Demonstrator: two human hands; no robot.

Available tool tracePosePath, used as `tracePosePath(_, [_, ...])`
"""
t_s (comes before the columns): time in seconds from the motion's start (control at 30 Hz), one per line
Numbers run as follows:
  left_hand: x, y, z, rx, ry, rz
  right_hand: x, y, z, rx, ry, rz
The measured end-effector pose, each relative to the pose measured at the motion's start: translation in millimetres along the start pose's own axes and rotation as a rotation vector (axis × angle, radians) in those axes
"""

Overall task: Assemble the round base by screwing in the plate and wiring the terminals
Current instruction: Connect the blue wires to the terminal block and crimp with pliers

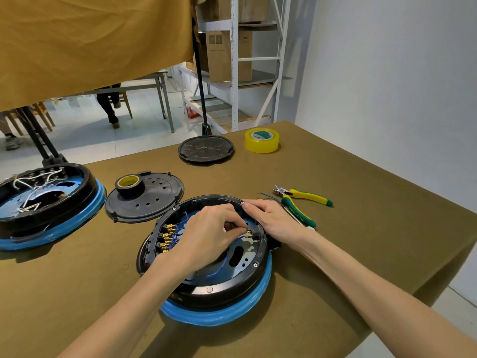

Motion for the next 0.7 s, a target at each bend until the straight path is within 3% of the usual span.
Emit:
tracePosePath(0.13, [1.8,-3.0,2.9,0.006,-0.020,-0.007,-6.5,-3.5,-6.4,0.039,0.014,0.051])
tracePosePath(0.2, [3.8,-5.3,4.0,-0.004,-0.030,-0.009,-11.3,-30.4,-13.6,-0.153,0.034,0.170])
tracePosePath(0.27, [5.0,-6.8,3.0,-0.010,-0.043,-0.010,-15.4,-60.6,-19.9,-0.339,0.040,0.470])
tracePosePath(0.37, [7.4,-10.5,-3.4,-0.021,-0.073,-0.033,-31.6,-70.1,-35.8,-0.228,0.141,0.952])
tracePosePath(0.43, [9.3,-12.3,-7.1,-0.022,-0.090,-0.026,-35.4,-66.7,-45.2,-0.198,0.131,1.090])
tracePosePath(0.57, [12.4,-12.2,-4.3,-0.009,-0.103,0.006,-26.1,-66.4,-51.0,-0.295,0.008,1.088])
tracePosePath(0.7, [14.6,-15.1,-2.2,-0.021,-0.114,0.030,-12.7,-87.4,-41.6,-0.432,-0.060,0.774])
Point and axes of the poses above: each hand's wrist, its own z-axis away from the middle knuckle, its own y-axis out of the palm, x = y × z, the point moved 8 cm from there along -z, towards the middle knuckle, and after that the axes turned 6 degrees about z, right-handed, at the moved point
